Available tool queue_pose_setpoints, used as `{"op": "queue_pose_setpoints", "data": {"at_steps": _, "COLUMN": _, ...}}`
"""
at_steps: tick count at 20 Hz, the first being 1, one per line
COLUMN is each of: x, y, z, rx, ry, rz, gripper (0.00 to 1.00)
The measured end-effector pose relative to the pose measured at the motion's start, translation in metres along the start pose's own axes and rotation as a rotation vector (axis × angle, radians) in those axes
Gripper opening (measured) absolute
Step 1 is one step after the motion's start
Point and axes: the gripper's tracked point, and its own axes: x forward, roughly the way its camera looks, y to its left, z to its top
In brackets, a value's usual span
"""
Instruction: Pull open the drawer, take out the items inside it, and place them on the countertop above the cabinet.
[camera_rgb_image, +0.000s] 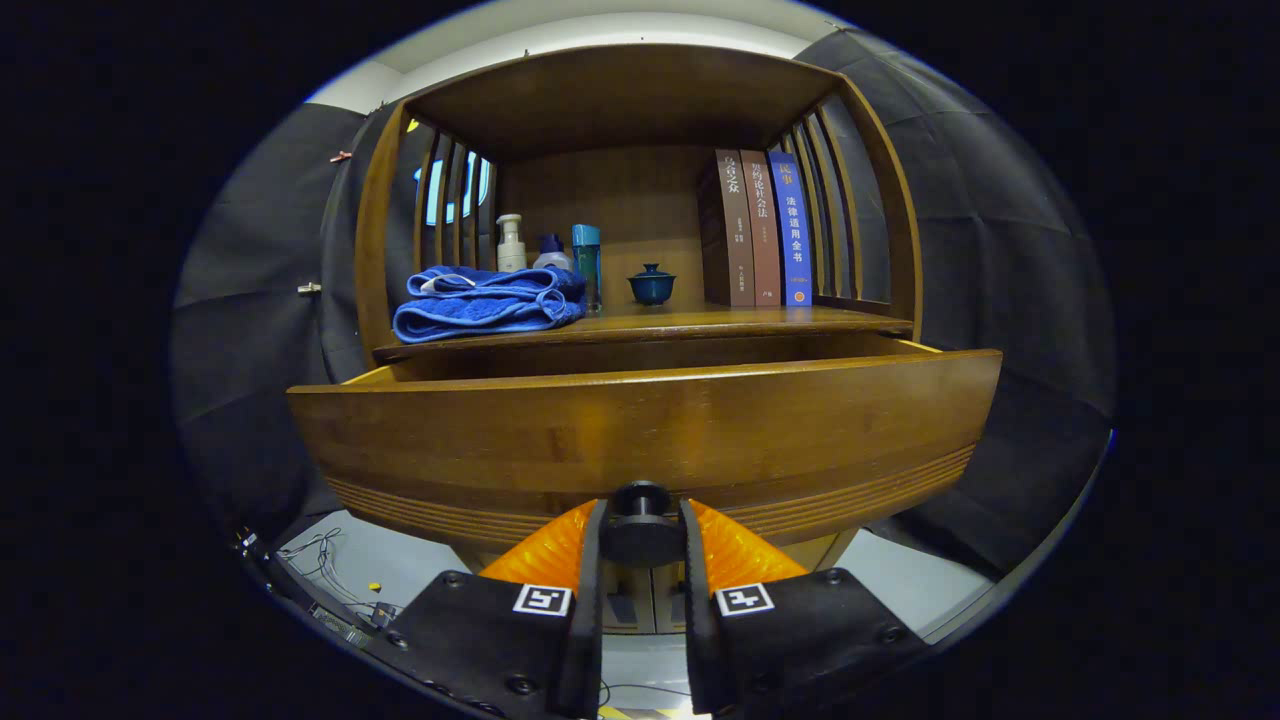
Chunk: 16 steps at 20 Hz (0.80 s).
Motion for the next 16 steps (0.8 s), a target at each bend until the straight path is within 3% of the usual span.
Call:
{"op": "queue_pose_setpoints", "data": {"at_steps": 7, "x": -0.043, "y": -0.002, "z": -0.018, "rx": 0.013, "ry": 0.017, "rz": 0.006, "gripper": 0.38}}
{"op": "queue_pose_setpoints", "data": {"at_steps": 12, "x": -0.048, "y": -0.001, "z": -0.018, "rx": 0.002, "ry": 0.016, "rz": 0.009, "gripper": 0.38}}
{"op": "queue_pose_setpoints", "data": {"at_steps": 15, "x": -0.050, "y": 0.004, "z": -0.019, "rx": -0.008, "ry": 0.028, "rz": 0.044, "gripper": 0.51}}
{"op": "queue_pose_setpoints", "data": {"at_steps": 16, "x": -0.053, "y": 0.004, "z": -0.020, "rx": 0.004, "ry": 0.028, "rz": 0.054, "gripper": 0.66}}
